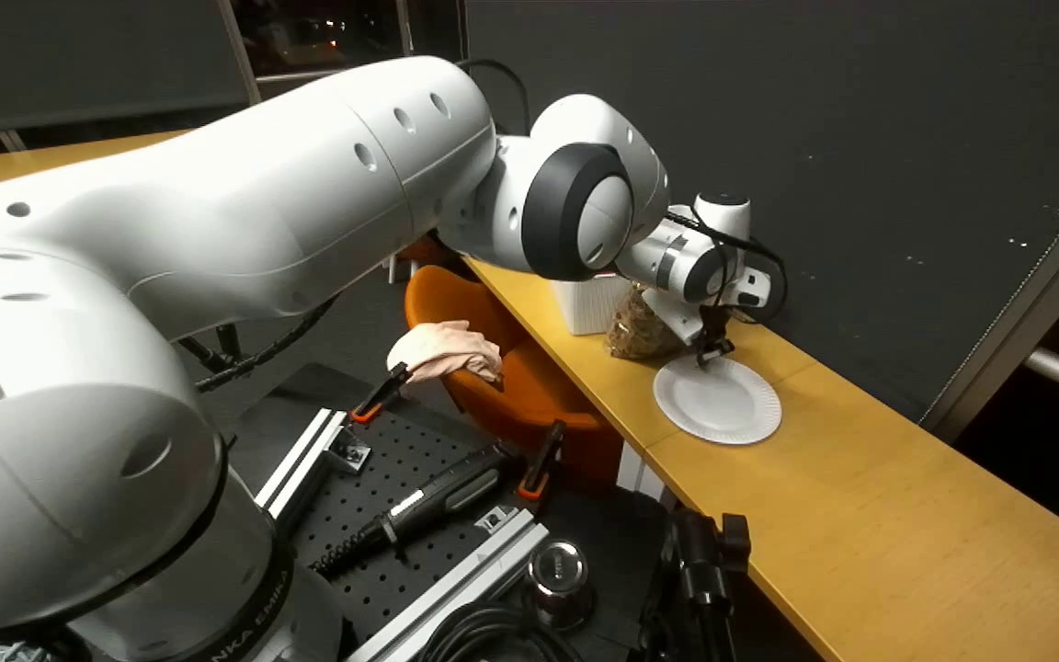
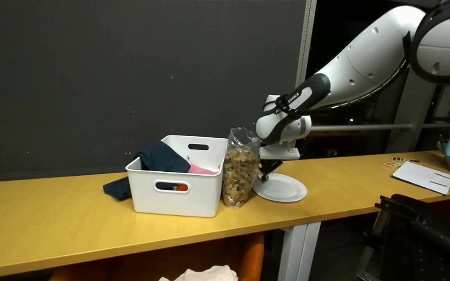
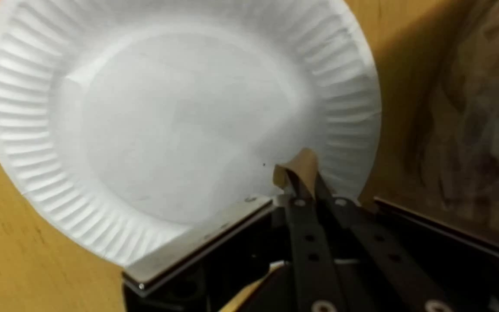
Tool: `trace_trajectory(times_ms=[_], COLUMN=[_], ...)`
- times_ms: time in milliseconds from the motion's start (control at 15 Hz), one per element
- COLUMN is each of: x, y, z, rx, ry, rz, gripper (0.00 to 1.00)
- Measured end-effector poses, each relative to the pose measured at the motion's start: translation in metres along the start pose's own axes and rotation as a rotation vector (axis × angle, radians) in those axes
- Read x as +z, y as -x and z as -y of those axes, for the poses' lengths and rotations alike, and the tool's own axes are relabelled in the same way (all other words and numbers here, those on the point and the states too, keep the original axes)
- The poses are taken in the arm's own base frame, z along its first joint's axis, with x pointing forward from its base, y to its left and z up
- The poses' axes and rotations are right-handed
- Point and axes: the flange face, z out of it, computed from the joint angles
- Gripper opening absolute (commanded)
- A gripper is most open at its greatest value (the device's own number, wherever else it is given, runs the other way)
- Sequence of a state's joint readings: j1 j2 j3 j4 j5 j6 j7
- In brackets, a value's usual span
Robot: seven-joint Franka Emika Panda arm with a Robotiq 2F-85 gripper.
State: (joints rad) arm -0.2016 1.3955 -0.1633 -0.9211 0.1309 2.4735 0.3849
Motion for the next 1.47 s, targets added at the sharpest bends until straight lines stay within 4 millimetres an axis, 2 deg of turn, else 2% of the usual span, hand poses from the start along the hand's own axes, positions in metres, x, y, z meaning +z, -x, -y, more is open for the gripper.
trace_trajectory(times_ms=[333, 467, 600, 800, 1067, 1267, 1467], x=[-0.059, -0.088, -0.119, -0.160, -0.200, -0.219, -0.226], y=[-0.021, -0.023, -0.019, -0.001, 0.037, 0.065, 0.086], z=[-0.002, 0.006, 0.024, 0.057, 0.092, 0.100, 0.094], rx=[0.019, 0.010, -0.018, -0.093, -0.194, -0.238, -0.248], ry=[0.004, 0.002, -0.013, -0.034, -0.050, -0.047, -0.025], rz=[-0.034, -0.053, -0.104, -0.190, -0.277, -0.305, -0.300], gripper=[0.01, 0.01, 0.01, 0.01, 0.01, 0.01, 0.01])
